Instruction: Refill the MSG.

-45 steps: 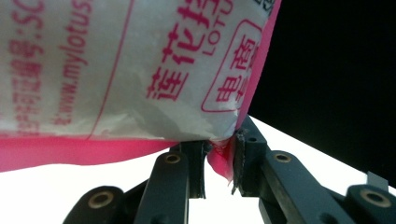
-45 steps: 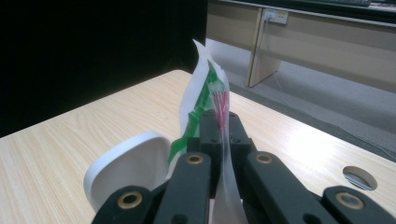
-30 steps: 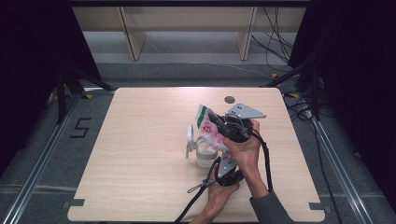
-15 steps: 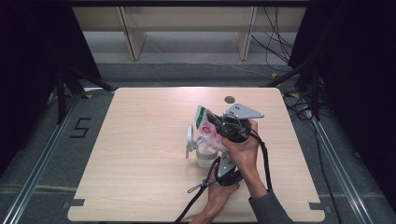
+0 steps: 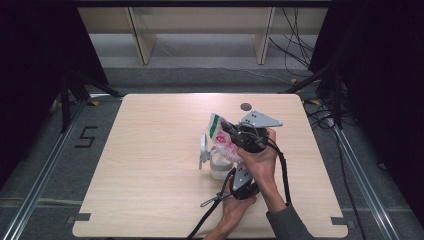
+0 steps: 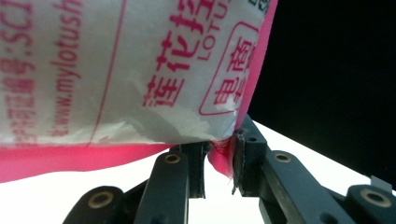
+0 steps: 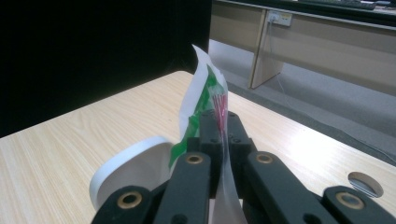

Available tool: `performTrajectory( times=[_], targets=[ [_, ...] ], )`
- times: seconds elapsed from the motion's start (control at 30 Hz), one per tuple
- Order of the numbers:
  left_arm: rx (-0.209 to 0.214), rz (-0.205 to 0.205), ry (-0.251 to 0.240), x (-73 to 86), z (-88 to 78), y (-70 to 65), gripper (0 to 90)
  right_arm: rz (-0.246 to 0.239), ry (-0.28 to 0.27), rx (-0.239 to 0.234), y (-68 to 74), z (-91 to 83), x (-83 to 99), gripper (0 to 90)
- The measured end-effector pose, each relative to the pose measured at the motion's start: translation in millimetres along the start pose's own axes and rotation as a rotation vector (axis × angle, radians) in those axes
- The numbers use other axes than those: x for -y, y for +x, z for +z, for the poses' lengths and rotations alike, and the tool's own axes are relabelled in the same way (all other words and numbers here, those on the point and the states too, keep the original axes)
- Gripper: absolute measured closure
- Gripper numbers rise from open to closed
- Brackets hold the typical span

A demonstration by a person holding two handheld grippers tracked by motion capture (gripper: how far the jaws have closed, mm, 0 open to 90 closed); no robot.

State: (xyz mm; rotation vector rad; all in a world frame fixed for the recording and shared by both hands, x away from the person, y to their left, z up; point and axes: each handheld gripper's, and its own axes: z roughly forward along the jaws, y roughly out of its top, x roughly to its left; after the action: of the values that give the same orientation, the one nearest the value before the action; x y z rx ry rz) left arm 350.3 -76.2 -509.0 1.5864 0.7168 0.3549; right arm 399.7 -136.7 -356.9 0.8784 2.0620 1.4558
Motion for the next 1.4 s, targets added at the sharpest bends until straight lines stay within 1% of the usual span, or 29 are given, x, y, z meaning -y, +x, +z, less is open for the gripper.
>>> performTrajectory(
  times=[0.07, 0.13, 0.17, 0.23, 0.3, 0.37, 0.47, 0.5, 0.53, 0.6, 0.63, 0.7, 0.8, 0.83, 0.87, 0.9, 0.93, 0.97, 1.0, 1.03, 1.07, 1.13, 1.17, 1.2, 1.27, 1.3, 1.33, 1.37, 1.4],
  targets=[
    [0.000, 0.000, 0.000, -0.2, -0.2, -0.3, 76.6, 0.001, 0.004, -0.005, 0.7, 0.3, 0.2, 89.8],
    [0.001, 0.006, 0.000, -0.4, -1.0, -0.2, 76.5, -0.020, -0.007, -0.005, -0.9, 0.5, -0.4, 89.8],
    [0.000, 0.006, 0.001, -0.5, -1.0, 0.0, 76.6, 0.005, -0.011, 0.005, 0.6, 0.0, -0.3, 89.8],
    [0.001, 0.002, 0.002, -0.6, -0.3, -0.4, 76.6, 0.006, -0.011, 0.001, 0.2, -0.4, -0.3, 89.8],
    [-0.007, 0.010, 0.016, -0.9, -2.1, -1.0, 76.5, -0.001, -0.001, -0.001, 0.4, -0.6, -0.4, 89.8],
    [0.003, 0.004, 0.001, 0.1, -0.5, 0.2, 76.5, -0.016, -0.001, -0.003, -0.6, 0.6, -0.3, 89.8],
    [0.004, 0.003, 0.003, -0.4, -0.9, -0.6, 76.5, -0.005, 0.000, -0.005, 1.8, 1.5, 0.4, 89.8],
    [0.000, 0.007, -0.001, -0.2, -1.1, -0.7, 76.5, -0.015, -0.002, 0.000, 1.2, 1.3, 0.1, 89.8],
    [-0.011, 0.015, 0.015, -0.6, -2.5, -0.9, 76.5, -0.013, -0.001, -0.003, 0.8, 1.0, -0.2, 89.8],
    [0.003, 0.008, 0.003, -0.4, -1.0, -0.2, 76.5, -0.019, -0.011, -0.008, -0.9, 0.8, -0.4, 89.8],
    [-0.010, 0.012, 0.017, -1.0, -2.0, -1.2, 76.6, 0.001, -0.004, -0.005, 0.7, -0.1, -0.2, 89.8],
    [0.003, 0.011, -0.001, -0.5, -1.1, -1.2, 76.4, -0.014, -0.012, -0.011, -0.4, 0.7, -0.5, 89.8],
    [0.002, 0.002, 0.003, -0.9, -1.0, -0.8, 76.5, -0.011, -0.005, -0.008, -0.2, 0.1, -0.6, 89.7],
    [0.009, 0.006, 0.001, -0.9, -0.5, -0.8, 76.5, -0.009, -0.004, -0.011, 0.3, 0.2, -0.6, 89.8],
    [-0.002, 0.011, 0.011, -1.3, -1.3, -1.3, 76.5, -0.026, -0.008, -0.001, 0.7, 0.4, -0.6, 89.7],
    [-0.002, 0.012, 0.014, -1.2, -1.5, -1.2, 76.4, -0.021, -0.002, -0.010, 1.4, 0.9, -0.7, 89.8],
    [0.006, 0.005, 0.003, -0.7, -0.7, -0.6, 76.4, -0.047, -0.004, 0.006, 0.7, 1.6, -0.7, 89.7],
    [0.009, 0.001, 0.001, -0.9, -0.7, -0.2, 76.5, -0.040, -0.001, 0.001, 1.2, 2.0, -0.4, 89.7],
    [0.043, 0.010, 0.004, -1.3, 0.8, 0.8, 76.5, -0.041, -0.002, 0.001, 1.2, 1.9, -0.4, 89.8],
    [-0.003, 0.013, 0.009, -1.6, -1.8, -1.2, 76.5, -0.044, -0.004, 0.003, 1.2, 1.5, -0.7, 89.7],
    [0.005, 0.011, -0.004, -1.3, -1.0, -1.2, 76.5, -0.033, -0.003, -0.004, 2.1, 0.7, -1.2, 89.7],
    [0.002, 0.012, 0.000, -1.1, -1.3, -1.0, 76.5, -0.028, -0.014, -0.001, 1.3, 0.8, -1.2, 89.8],
    [0.003, 0.006, 0.010, -1.0, -1.1, -0.9, 76.5, -0.021, -0.005, -0.005, 1.5, 0.6, -1.0, 89.8],
    [0.010, 0.005, 0.003, -0.6, -0.6, -0.8, 76.5, -0.024, -0.009, -0.013, 1.1, 1.9, -0.3, 89.7],
    [0.005, 0.007, 0.000, -0.7, -1.1, -0.8, 76.5, -0.027, -0.008, -0.007, 0.9, 1.6, -0.4, 89.8],
    [0.003, 0.012, -0.001, -0.5, -1.4, -0.4, 76.5, -0.017, -0.008, -0.015, 1.1, 1.2, -0.6, 89.8],
    [0.003, 0.007, 0.000, -0.6, -1.0, -0.1, 76.5, -0.004, -0.002, -0.007, 1.6, 0.1, -0.6, 89.8],
    [0.004, 0.002, 0.000, -0.8, -0.8, -0.2, 76.5, -0.027, -0.008, -0.008, -0.6, 0.3, -0.9, 89.7],
    [0.004, 0.007, -0.002, -1.0, -0.6, -1.1, 76.6, -0.017, -0.007, -0.013, 0.4, 0.5, -0.7, 89.8]
  ],
)
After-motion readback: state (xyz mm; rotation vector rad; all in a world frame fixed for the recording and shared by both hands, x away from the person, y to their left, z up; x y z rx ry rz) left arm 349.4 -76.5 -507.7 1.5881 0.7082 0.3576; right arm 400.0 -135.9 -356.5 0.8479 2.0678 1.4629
